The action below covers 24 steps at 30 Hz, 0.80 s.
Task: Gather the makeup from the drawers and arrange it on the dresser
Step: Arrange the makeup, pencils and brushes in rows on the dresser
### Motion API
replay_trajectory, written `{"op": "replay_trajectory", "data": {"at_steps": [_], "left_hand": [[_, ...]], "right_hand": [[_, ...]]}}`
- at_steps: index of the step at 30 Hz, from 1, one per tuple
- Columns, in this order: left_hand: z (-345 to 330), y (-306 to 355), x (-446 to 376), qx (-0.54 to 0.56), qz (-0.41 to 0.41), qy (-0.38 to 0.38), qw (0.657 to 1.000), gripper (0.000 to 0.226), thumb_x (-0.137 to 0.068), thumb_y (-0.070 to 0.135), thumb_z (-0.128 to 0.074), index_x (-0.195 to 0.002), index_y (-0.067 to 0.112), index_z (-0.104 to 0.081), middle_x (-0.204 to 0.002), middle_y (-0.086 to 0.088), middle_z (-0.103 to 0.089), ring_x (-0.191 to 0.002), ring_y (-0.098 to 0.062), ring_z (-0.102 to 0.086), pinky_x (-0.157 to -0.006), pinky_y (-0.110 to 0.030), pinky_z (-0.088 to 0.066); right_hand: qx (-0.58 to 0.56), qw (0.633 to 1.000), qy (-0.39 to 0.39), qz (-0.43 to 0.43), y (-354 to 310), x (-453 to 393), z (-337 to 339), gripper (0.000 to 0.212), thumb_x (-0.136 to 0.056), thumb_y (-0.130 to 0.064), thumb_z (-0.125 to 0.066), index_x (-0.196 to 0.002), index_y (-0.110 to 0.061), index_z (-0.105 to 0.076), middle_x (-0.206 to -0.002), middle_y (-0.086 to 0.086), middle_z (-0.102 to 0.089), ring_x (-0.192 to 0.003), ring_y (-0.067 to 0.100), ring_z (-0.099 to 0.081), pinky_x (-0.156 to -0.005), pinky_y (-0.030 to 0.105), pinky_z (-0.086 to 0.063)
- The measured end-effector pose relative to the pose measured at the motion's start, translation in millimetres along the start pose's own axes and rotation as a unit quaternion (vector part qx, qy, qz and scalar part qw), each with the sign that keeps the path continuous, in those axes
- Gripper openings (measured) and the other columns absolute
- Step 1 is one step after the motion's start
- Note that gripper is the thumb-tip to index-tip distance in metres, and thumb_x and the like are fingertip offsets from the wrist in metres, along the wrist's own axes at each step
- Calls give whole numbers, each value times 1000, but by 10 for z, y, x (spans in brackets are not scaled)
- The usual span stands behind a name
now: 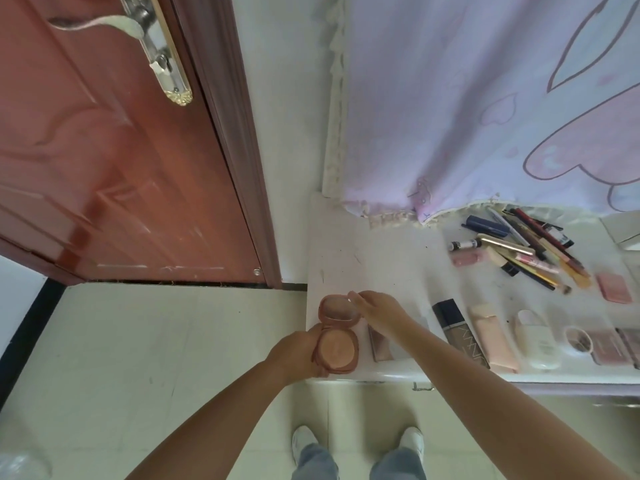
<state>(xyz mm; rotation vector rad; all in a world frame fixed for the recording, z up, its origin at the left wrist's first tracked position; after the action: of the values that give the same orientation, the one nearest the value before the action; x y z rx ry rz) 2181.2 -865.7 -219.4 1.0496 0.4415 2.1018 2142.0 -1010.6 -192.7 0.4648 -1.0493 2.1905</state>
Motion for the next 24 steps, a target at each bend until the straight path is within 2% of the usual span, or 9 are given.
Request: {"op": "replay_trajectory", "data": {"at_steps": [3, 5, 7, 10, 11, 18, 21, 24], "left_hand": [[-13, -5, 10, 6, 0, 9, 1000, 68, -77, 22, -69, -135, 19, -33, -119, -6, -61, -106, -25, -58, -82, -26, -44], [-27, -8, 4, 9, 1, 15, 1000, 69, -77, 23, -69, -136, 21, -33, -119, -5, -60, -106, -24, -58, -82, -26, -44], [-48, -4, -6, 17, 1, 20, 1000, 70, -77, 23, -69, -136, 22, -32, -120, -4, -60, -107, -22, -57, -83, -25, -44], [-74, 8, -29, 23, 2, 19, 1000, 73, -76, 24, -71, -137, 23, -31, -122, -3, -59, -109, -22, -57, -86, -25, -44], [-74, 14, -40, 23, 3, 19, 1000, 74, -76, 24, -71, -137, 24, -31, -123, -3, -59, -110, -22, -56, -87, -25, -45], [-44, 92, -19, -9, 26, 15, 1000, 75, -76, 28, -70, -138, 21, -29, -123, -4, -57, -110, -23, -55, -83, -25, -43], [-10, 99, 90, -30, 42, 28, 998, 65, -79, 35, -66, -132, 15, -34, -118, -5, -56, -106, -23, -55, -81, -27, -43], [98, 171, 231, -45, 29, 74, 996, 57, -84, 40, -61, -130, 17, -39, -109, 0, -55, -91, -13, -50, -73, -20, -36]], "right_hand": [[98, 993, 25, 53, 211, 105, 125, 44, -92, -38, -45, -128, -12, -50, -129, 3, -55, -122, 19, -46, -94, 23, -34], [211, 972, 18, 98, 398, 189, 169, 59, -82, -46, -50, -132, -15, -45, -136, 0, -48, -129, 20, -37, -106, 27, -30], [263, 955, -11, 136, 590, 239, 178, 73, -73, -48, -58, -135, -14, -41, -142, 4, -39, -135, 23, -30, -113, 35, -25], [351, 928, -55, 115, 794, 305, 164, 82, -79, -40, -61, -145, -22, -16, -154, -2, -10, -143, 21, -7, -116, 37, -11], [366, 922, -53, 117, 813, 311, 168, 80, -81, -39, -59, -145, -24, -13, -154, -4, -7, -143, 18, -5, -115, 35, -10], [371, 914, -7, 166, 729, 276, 135, 78, -81, -42, -59, -144, -18, -19, -150, -6, -22, -137, 13, -22, -111, 26, -15], [338, 926, 6, 165, 735, 291, 152, 78, -78, -40, -63, -142, -16, -26, -145, -5, -33, -131, 15, -31, -108, 22, -21], [266, 954, 24, 137, 761, 373, 217, 69, -72, -36, -67, -133, -14, -40, -134, -3, -46, -122, 18, -39, -99, 24, -35]]}}
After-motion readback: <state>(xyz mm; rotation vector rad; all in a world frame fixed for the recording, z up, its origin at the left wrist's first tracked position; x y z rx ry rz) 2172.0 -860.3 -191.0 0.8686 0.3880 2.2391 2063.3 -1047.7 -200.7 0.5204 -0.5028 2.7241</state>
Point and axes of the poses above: each hand's wrist, its own x-axis away from the middle knuckle, its own z-axis out of the back of the hand, y = z × x, the point moved 5 cm from there along -x, towards the middle knuckle
